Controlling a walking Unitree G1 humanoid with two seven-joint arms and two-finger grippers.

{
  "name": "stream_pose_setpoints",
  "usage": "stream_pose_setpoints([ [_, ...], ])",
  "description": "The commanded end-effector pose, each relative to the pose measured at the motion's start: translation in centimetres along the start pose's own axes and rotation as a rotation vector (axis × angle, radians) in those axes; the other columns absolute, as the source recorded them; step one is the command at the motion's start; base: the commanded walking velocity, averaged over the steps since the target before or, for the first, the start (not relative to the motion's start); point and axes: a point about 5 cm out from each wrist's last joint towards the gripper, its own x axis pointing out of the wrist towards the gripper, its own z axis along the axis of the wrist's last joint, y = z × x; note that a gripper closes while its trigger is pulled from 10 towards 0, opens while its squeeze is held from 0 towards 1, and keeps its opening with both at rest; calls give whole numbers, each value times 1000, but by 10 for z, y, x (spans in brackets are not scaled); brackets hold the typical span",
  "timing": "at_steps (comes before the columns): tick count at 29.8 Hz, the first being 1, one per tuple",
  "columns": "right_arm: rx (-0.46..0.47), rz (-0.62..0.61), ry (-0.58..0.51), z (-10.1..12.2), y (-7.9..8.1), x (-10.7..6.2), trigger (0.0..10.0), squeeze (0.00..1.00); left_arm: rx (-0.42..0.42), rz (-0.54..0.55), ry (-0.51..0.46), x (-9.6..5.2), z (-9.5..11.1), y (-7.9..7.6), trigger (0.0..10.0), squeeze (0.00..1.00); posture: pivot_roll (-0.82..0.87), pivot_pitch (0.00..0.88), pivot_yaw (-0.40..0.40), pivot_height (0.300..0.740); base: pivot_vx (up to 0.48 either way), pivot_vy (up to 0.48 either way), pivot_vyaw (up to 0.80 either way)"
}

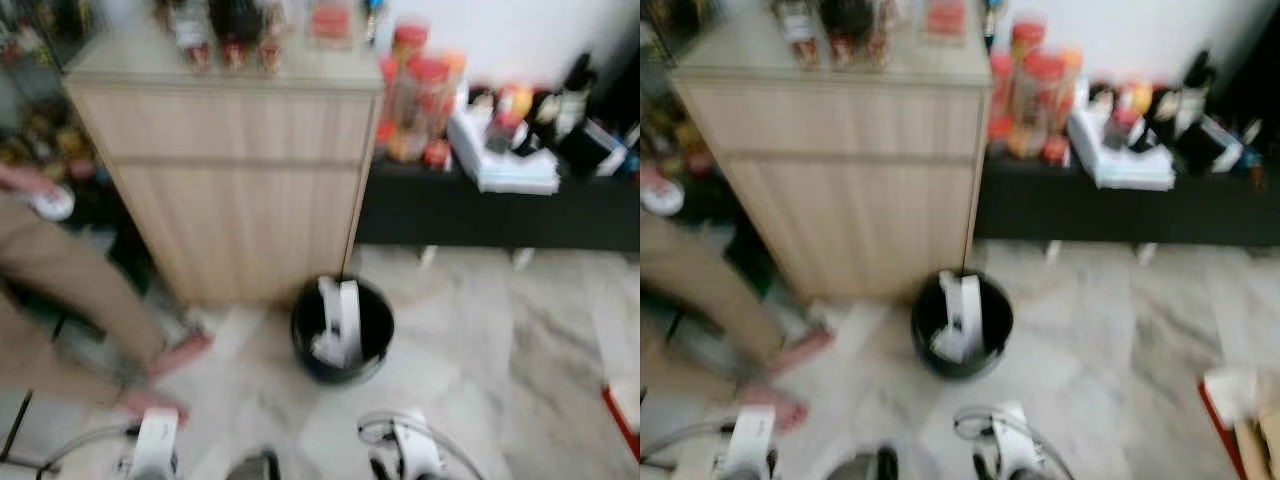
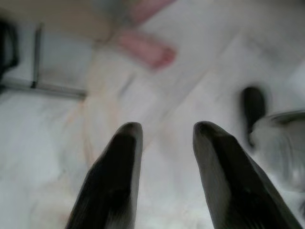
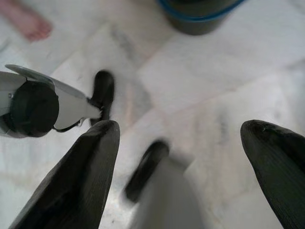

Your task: Picking trash to rubbish bin

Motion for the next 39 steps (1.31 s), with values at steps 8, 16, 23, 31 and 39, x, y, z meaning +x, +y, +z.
stream_pose_setpoints([
  [8, -3, 7, 22, -7, 2, -1, 10000, 0, 10, 2, 78, -6, -23, 1, 10000, 0, 145, 128, -33, 740, -277, 0, 0],
  [16, 5, 5, 18, -7, 2, -1, 10000, 0, 20, 5, 86, -6, -24, 1, 10000, 0, 143, 138, -34, 740, 0, 0, 0],
  [23, 7, 4, 23, -9, 2, -1, 10000, 0, 12, 14, 84, -6, -25, 2, 10000, 0, 147, 149, -36, 740, 0, 0, 0],
  [31, 16, 2, 25, -10, 3, -2, 10000, 0, 11, 23, 89, -7, -27, 5, 10000, 0, 148, 156, -33, 740, 0, 0, 0],
  [39, 23, 5, 32, -11, 4, -1, 10000, 0, 11, 22, 88, -6, -26, 5, 10000, 0, 148, 157, -32, 740, 0, 0, 0],
])
